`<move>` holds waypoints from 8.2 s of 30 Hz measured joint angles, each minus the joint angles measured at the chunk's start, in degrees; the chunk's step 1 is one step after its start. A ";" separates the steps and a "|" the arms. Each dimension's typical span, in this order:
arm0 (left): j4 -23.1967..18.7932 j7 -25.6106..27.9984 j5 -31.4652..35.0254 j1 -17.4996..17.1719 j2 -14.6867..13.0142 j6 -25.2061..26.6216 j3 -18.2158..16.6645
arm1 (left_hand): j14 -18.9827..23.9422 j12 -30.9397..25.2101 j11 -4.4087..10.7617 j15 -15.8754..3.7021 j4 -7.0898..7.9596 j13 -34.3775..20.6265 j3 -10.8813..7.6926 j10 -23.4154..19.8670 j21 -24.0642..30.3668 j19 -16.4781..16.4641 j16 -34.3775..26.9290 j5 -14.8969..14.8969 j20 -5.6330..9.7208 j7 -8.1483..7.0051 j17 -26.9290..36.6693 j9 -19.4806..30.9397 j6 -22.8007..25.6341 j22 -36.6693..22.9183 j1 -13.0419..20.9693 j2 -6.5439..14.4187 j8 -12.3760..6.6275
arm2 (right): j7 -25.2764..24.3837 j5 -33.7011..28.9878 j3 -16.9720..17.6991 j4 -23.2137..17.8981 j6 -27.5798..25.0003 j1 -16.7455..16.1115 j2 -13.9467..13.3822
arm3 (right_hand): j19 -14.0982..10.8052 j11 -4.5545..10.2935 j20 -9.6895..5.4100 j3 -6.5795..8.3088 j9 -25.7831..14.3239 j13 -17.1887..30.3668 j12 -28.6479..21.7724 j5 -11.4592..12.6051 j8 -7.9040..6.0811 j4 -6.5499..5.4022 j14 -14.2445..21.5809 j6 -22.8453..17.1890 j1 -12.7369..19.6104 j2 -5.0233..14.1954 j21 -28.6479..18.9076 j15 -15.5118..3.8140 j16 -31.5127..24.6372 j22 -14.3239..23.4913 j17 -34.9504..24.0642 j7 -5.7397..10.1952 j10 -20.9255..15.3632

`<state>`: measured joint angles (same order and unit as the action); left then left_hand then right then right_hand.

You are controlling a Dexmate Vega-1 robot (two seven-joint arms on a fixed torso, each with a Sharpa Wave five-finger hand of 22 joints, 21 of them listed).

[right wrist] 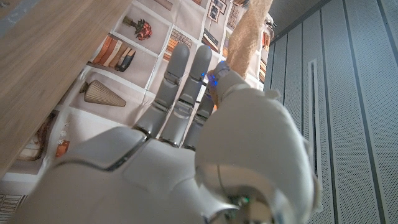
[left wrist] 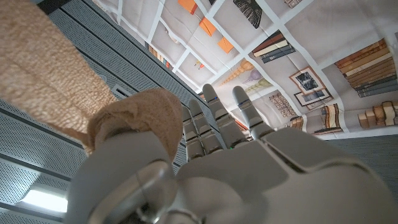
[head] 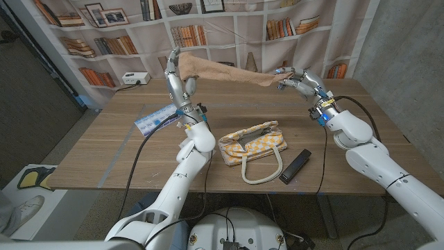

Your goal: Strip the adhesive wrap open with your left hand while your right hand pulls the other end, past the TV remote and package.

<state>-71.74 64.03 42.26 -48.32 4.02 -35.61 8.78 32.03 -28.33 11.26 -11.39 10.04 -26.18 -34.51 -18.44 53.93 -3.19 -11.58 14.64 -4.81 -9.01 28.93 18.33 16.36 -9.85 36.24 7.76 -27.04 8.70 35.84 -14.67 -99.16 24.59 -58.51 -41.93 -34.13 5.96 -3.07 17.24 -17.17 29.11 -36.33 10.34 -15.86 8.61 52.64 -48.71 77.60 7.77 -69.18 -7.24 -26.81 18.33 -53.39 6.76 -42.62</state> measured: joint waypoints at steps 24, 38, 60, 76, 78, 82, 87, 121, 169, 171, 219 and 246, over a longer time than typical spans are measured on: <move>-2.06 -0.03 1.12 -2.29 0.52 1.17 -3.15 | 0.03 0.00 -0.21 0.02 -0.81 -0.27 -0.34 -0.20 -0.57 -0.82 0.00 1.11 0.21 0.00 -0.79 -0.78 0.01 -0.10 -0.36 0.73 0.38 | -3.14 1.91 3.14 1.41 1.11 -3.82 1.07 | 0.62 0.00 -0.01 0.48 0.00 0.26 0.06 0.00 0.61 0.00 0.54 0.00 0.00 0.00 -1.60 -0.13 0.85 -1.58 -0.88 0.00 0.00; -5.86 -0.04 -0.28 -5.54 -1.20 3.78 -2.68 | 0.04 0.00 -0.09 0.03 -1.21 -0.26 -0.74 -0.71 -0.57 -2.15 0.00 1.50 0.72 0.00 -1.05 -1.08 0.01 -0.17 -0.79 1.16 0.38 | -3.22 4.09 4.44 3.21 1.07 -4.46 1.73 | 0.92 0.00 -0.31 0.48 -0.28 0.53 0.07 0.00 0.88 0.00 0.75 0.00 0.00 0.00 -2.24 -0.34 1.39 -2.21 -1.28 0.00 0.00; -12.37 -0.03 -2.31 -9.91 -4.95 8.16 -0.77 | 0.86 0.00 -0.10 -0.18 -1.45 -0.52 -0.98 -1.33 -0.96 -2.45 -0.01 1.94 0.41 0.00 -1.32 -1.59 0.01 -0.16 -1.03 1.39 0.37 | -4.52 7.08 8.03 2.44 -2.66 -6.98 -0.22 | 1.76 0.00 -0.09 0.96 -0.26 0.81 0.27 0.00 0.88 -0.01 0.76 -0.28 0.00 0.00 -3.33 -0.35 2.24 -3.65 -1.94 0.28 0.00; -10.86 -0.02 -4.91 -10.72 -7.27 7.94 -0.60 | 0.97 0.00 -0.32 -0.08 -1.67 -0.79 -1.21 -1.10 -1.40 -2.45 -0.01 1.94 0.41 0.00 -1.32 -1.87 0.01 -0.15 -1.03 1.39 0.37 | -9.30 7.76 11.12 1.63 -5.80 -9.63 -0.37 | 1.84 0.15 0.00 0.95 -0.54 0.79 0.55 0.00 1.26 0.00 1.11 -0.63 -0.30 -0.30 -4.48 -0.38 2.67 -4.51 -2.47 -0.02 -0.15; -10.48 -0.02 -5.20 -10.60 -7.66 7.90 -0.57 | 0.97 0.00 -0.34 -0.08 -1.67 -0.79 -1.21 -1.08 -1.61 -2.45 -0.01 1.94 0.41 0.13 -1.32 -1.87 -0.12 -0.15 -1.03 1.39 0.37 | -9.63 7.76 11.12 1.63 -6.02 -9.63 -0.37 | 1.87 0.15 0.02 0.95 -0.54 0.79 0.55 0.00 1.26 0.00 1.14 -0.63 -0.30 -0.30 -4.66 -0.35 2.67 -4.68 -2.47 -0.02 -0.15; -9.93 -0.02 -5.79 -10.42 -8.17 7.82 -0.54 | 0.97 -0.01 -0.63 -0.08 -1.67 -0.79 -1.21 -0.79 -1.82 -2.45 -0.01 1.94 0.41 0.41 -1.31 -2.12 -0.41 -0.15 -1.03 1.39 0.37 | -10.92 7.69 12.02 1.25 -6.79 -10.41 -0.37 | 2.11 0.15 0.17 0.95 -0.54 0.79 0.55 0.00 1.26 0.00 1.14 -0.63 -0.30 -0.30 -4.73 -0.35 2.88 -4.91 -2.74 -0.01 -0.15; -9.45 -0.02 -6.29 -10.33 -8.80 7.81 -0.48 | 0.95 0.00 -0.94 -0.06 -1.66 -0.87 -1.55 -0.48 -1.81 -2.23 -0.01 1.94 0.20 0.41 -1.31 -2.12 -0.41 -0.15 -1.19 2.01 0.37 | -12.43 7.29 13.06 0.73 -7.60 -11.22 -0.38 | 2.46 0.14 0.21 0.95 -0.54 0.91 0.56 0.00 1.71 0.00 1.14 -0.63 -0.30 -0.30 -5.08 -0.35 3.11 -5.25 -2.84 -0.01 -0.14; -11.32 -0.03 -9.68 -12.13 -14.16 11.06 -0.30 | -0.69 0.00 -5.34 3.46 -2.12 -1.05 -2.18 0.44 -3.33 -0.90 -0.01 1.94 -3.04 3.36 -2.10 -2.91 -2.00 -0.43 -1.96 0.42 1.65 | -16.04 9.29 16.26 2.43 -7.76 -10.97 3.65 | 3.53 0.03 0.05 1.59 -0.80 1.34 1.17 0.00 2.21 -0.01 1.54 -1.24 -0.30 -0.30 -7.07 -0.53 3.74 -6.67 -3.82 -0.02 -0.66; -12.72 -0.03 -8.88 -13.75 -16.51 11.01 -1.10 | -1.03 -0.07 -6.02 4.96 -2.70 -1.04 -2.07 0.11 -5.00 0.24 -0.01 1.94 -5.13 4.60 -3.45 -3.70 -1.31 -0.42 -2.54 0.30 2.88 | -15.52 10.31 15.67 7.23 -5.54 -9.85 5.96 | 5.13 0.21 0.20 2.07 -1.60 1.86 1.63 0.00 2.55 -0.01 1.88 -1.23 -0.60 -0.61 -9.32 -0.65 5.46 -7.42 -5.38 -0.01 -0.83; -12.90 -0.03 -8.88 -13.86 -16.79 11.01 -1.01 | -0.91 -0.28 -6.02 5.07 -2.70 -1.04 -2.07 0.12 -5.00 -0.59 -0.29 1.94 -5.03 4.93 -3.45 -3.81 -0.98 -0.41 -2.54 0.31 2.88 | -15.89 10.31 15.91 6.87 -5.53 -10.19 5.91 | 5.13 0.21 0.20 2.07 -1.60 1.96 1.85 0.00 2.55 -0.01 1.88 -1.23 -0.60 -0.61 -9.59 -0.65 5.51 -7.42 -5.39 -0.01 -0.83; -14.28 -0.03 -3.32 -17.14 -16.75 8.62 -5.03 | 1.96 -2.22 -8.39 6.28 -6.70 -1.32 -5.47 -1.63 1.05 -17.76 -4.36 -3.42 -3.43 7.88 -0.61 -3.27 1.54 -0.80 4.52 3.13 3.77 | -21.69 9.93 19.61 4.53 -5.74 -14.39 7.42 | 6.36 0.20 0.42 2.53 -1.85 2.60 2.50 0.00 2.93 0.00 2.27 -1.33 -0.91 -0.91 -11.19 -0.64 6.49 -7.67 -6.71 0.09 -0.82; -11.06 -0.03 3.89 -16.66 -12.87 4.89 -9.60 | 1.74 -2.83 -8.59 6.49 -5.99 -1.18 -5.22 -1.83 1.33 -19.45 -3.24 -3.40 -4.50 8.49 -1.32 -3.02 2.16 -0.27 4.17 2.32 3.77 | -20.75 10.26 20.15 4.34 -6.20 -15.05 7.44 | 6.97 0.52 0.40 3.09 -1.84 2.64 2.95 0.00 3.16 0.07 2.57 -1.75 -0.92 -0.92 -12.02 -0.93 7.11 -7.74 -7.24 0.29 -1.15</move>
<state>-82.80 63.99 46.15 -64.99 -8.85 -30.72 -0.83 33.76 -31.17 2.67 -4.90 4.06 -27.37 -39.73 -20.27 55.26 -22.63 -14.83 11.24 -9.32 -0.51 27.61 15.32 18.52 -10.12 40.40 10.08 -23.28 -12.05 46.11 5.48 -94.82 18.39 -73.55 -34.49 -27.16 6.48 -2.67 20.33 -19.01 31.75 -33.38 10.34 -12.70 8.68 55.21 -50.47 76.67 6.85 -81.20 -8.17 -19.69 10.60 -60.63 7.06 -43.76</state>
